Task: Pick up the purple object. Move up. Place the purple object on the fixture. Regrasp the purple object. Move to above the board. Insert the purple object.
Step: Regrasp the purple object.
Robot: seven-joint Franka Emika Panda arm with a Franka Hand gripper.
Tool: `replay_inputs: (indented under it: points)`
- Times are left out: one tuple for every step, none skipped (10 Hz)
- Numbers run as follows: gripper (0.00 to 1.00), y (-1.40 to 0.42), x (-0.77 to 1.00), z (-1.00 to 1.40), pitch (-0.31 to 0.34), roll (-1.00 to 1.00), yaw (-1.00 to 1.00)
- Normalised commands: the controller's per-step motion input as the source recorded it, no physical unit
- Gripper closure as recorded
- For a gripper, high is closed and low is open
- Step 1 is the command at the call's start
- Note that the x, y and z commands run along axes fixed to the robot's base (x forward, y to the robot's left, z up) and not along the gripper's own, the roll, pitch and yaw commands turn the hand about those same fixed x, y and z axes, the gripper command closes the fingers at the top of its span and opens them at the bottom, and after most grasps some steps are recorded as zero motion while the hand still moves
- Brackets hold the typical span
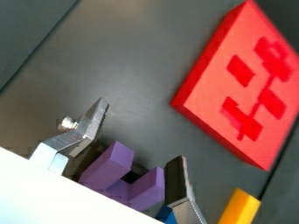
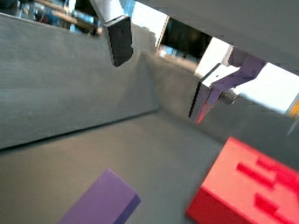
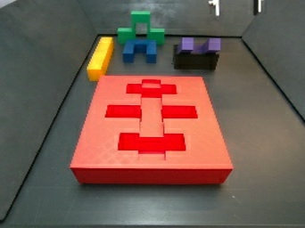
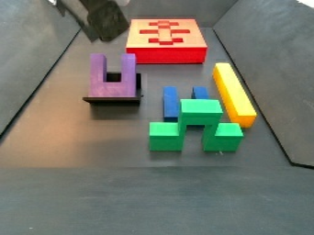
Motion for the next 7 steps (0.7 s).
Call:
replay_inputs:
  points:
    - [0.0, -0.3, -0.02, 0.04, -0.203, 1.0, 0.0]
    - [0.0, -0.25, 0.0, 0.05, -0.209, 1.0, 0.07]
    - [0.0, -0.21, 0.0, 0.05, -0.183, 1.0, 0.13]
    - [0.0, -0.08, 0.07, 0.06, -0.106, 1.0, 0.28]
    - [0.0, 0.0, 0.19, 0.03, -0.04, 1.0, 0.39]
    - [0.0, 0.0, 0.2, 0.04, -0.049, 1.0, 0.39]
    - [0.0, 0.0, 0.2, 0.04, -0.043, 1.0, 0.39]
